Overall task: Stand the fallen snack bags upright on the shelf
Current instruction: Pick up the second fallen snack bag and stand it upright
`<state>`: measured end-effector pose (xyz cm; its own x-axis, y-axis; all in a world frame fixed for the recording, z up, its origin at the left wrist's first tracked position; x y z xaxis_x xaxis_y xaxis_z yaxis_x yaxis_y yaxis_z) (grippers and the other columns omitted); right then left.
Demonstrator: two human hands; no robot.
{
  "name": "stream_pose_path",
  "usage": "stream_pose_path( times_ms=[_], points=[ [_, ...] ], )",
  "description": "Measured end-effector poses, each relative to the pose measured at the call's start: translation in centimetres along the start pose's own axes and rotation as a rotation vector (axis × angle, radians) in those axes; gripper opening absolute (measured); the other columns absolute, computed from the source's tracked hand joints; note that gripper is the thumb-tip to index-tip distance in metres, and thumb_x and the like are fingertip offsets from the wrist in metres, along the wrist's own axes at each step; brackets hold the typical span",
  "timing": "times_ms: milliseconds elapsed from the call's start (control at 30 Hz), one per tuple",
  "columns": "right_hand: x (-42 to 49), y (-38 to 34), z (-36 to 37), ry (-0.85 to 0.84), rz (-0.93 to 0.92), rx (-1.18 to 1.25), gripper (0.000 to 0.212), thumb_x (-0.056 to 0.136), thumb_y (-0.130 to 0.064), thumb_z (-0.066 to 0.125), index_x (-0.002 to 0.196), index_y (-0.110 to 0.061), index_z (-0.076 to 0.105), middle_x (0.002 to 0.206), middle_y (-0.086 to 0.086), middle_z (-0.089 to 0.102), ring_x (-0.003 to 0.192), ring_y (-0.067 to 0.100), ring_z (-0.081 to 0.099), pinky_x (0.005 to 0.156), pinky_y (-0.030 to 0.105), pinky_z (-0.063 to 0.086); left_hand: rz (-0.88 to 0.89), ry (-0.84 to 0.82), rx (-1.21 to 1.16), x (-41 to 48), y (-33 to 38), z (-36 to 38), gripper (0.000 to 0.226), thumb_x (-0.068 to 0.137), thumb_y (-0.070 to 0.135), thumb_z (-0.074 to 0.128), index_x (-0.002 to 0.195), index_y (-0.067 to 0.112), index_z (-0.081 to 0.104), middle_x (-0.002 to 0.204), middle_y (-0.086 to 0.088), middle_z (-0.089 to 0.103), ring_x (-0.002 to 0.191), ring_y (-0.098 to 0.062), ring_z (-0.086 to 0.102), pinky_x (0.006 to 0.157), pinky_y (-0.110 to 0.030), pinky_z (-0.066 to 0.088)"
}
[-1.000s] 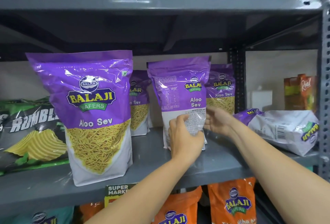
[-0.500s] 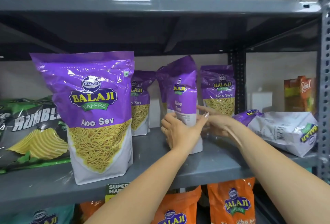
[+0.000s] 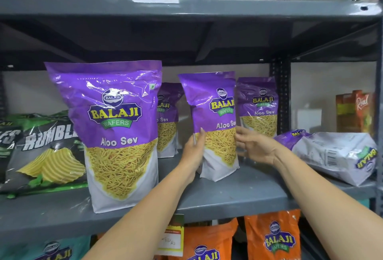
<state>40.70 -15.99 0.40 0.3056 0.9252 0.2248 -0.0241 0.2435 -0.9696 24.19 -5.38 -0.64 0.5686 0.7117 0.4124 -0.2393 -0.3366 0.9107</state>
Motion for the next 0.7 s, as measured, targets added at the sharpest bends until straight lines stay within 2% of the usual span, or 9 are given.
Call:
stream_pose_path(
  times_ms=[33, 100, 200, 300, 367, 433, 500, 600, 700],
  points=[
    [-0.1, 0.0, 0.2, 0.011, 0.006, -0.039, 0.093, 0.041, -0.034, 0.093, 0.127, -0.025, 0.060, 0.110, -0.003, 0.068, 0.104, 0.018, 0.059, 0.103, 0.045, 0.035, -0.009, 0.022, -0.017, 0.1, -0.1, -0.1, 0.061, 0.089, 0.062, 0.041, 0.129, 0.019, 0.056, 0.126, 0.002, 0.065, 0.118, -0.016, 0.059, 0.092, -0.026, 0.047],
    [-0.3, 0.0, 0.5, 0.067, -0.007, -0.107, 0.076, 0.041, -0.028, 0.094, 0.112, -0.027, 0.068, 0.100, -0.003, 0.074, 0.096, 0.017, 0.066, 0.106, 0.052, 0.036, -0.031, 0.102, -0.031, 0.5, -0.4, -0.3, 0.077, 0.078, 0.072, 0.039, 0.132, 0.018, 0.054, 0.130, -0.001, 0.062, 0.120, -0.021, 0.058, 0.086, -0.024, 0.052],
    [-0.4, 0.0, 0.9, 0.108, -0.036, -0.151, 0.048, 0.058, -0.017, 0.087, 0.103, -0.023, 0.070, 0.098, -0.002, 0.075, 0.092, 0.020, 0.068, 0.103, 0.057, 0.039, -0.076, 0.180, -0.060, 1.0, -1.0, -0.5, 0.086, 0.068, 0.078, 0.041, 0.127, 0.018, 0.057, 0.128, -0.005, 0.064, 0.117, -0.025, 0.060, 0.104, -0.042, 0.046],
    [-0.9, 0.2, 1.2, 0.147, -0.042, -0.183, 0.065, 0.062, -0.022, 0.082, 0.122, -0.013, 0.062, 0.111, 0.005, 0.070, 0.103, 0.026, 0.065, 0.103, 0.058, 0.042, -0.082, 0.186, -0.043, 0.5, -0.1, -0.4, 0.063, 0.090, 0.059, 0.041, 0.131, 0.014, 0.053, 0.132, -0.007, 0.060, 0.121, -0.026, 0.056, 0.106, -0.039, 0.042],
    [-1.1, 0.3, 1.3, 0.146, -0.027, -0.202, 0.083, 0.054, -0.032, 0.090, 0.128, -0.015, 0.057, 0.118, 0.007, 0.068, 0.108, 0.029, 0.064, 0.103, 0.057, 0.043, -0.082, 0.178, -0.035, 0.4, -0.1, -0.3, 0.059, 0.094, 0.055, 0.038, 0.134, 0.013, 0.047, 0.134, -0.005, 0.057, 0.122, -0.025, 0.054, 0.105, -0.037, 0.041],
    [-1.2, 0.4, 1.1, 0.130, -0.011, -0.218, 0.099, 0.036, -0.045, 0.095, 0.124, -0.022, 0.057, 0.118, 0.004, 0.070, 0.110, 0.030, 0.065, 0.101, 0.055, 0.045, -0.050, 0.150, -0.028, -0.1, 0.1, -0.2, 0.064, 0.088, 0.061, 0.045, 0.135, 0.016, 0.040, 0.130, 0.000, 0.055, 0.118, -0.021, 0.054, 0.105, -0.036, 0.040],
    [-1.3, 0.5, 1.1, 0.107, -0.004, -0.240, 0.106, 0.031, -0.050, 0.094, 0.126, -0.025, 0.055, 0.119, 0.003, 0.072, 0.112, 0.030, 0.065, 0.100, 0.055, 0.046, 0.027, 0.093, 0.008, -0.6, 0.0, -0.1, 0.076, 0.073, 0.063, 0.063, 0.131, 0.020, 0.039, 0.125, 0.005, 0.060, 0.114, -0.016, 0.059, 0.106, -0.040, 0.043],
    [-1.8, 0.6, 1.3, 0.097, 0.001, -0.266, 0.108, 0.035, -0.053, 0.092, 0.132, -0.026, 0.051, 0.122, 0.004, 0.071, 0.115, 0.029, 0.065, 0.100, 0.056, 0.046, 0.066, 0.002, 0.104, -0.7, -0.4, -0.6, 0.072, 0.067, 0.047, 0.080, 0.122, 0.023, 0.039, 0.118, 0.007, 0.064, 0.109, -0.012, 0.063, 0.103, -0.040, 0.047],
    [-2.7, 0.4, 2.1, 0.079, 0.009, -0.292, 0.088, 0.058, -0.046, 0.082, 0.136, -0.027, 0.045, 0.125, 0.001, 0.069, 0.116, 0.026, 0.064, 0.100, 0.056, 0.046, 0.060, -0.062, 0.136, -0.9, -0.1, -1.3, 0.069, 0.066, 0.049, 0.080, 0.117, 0.026, 0.040, 0.118, 0.008, 0.064, 0.109, -0.010, 0.062, 0.104, -0.038, 0.047]
  ],
)
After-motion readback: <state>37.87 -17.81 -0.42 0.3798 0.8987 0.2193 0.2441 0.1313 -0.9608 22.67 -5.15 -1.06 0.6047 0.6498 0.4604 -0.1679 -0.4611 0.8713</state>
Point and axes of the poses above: each hand's wrist, its own x-axis towards the middle knuckle, its own z-axis out of the palm, y = z × x, the point moved 2 cm from there along x, towards the middle knuckle
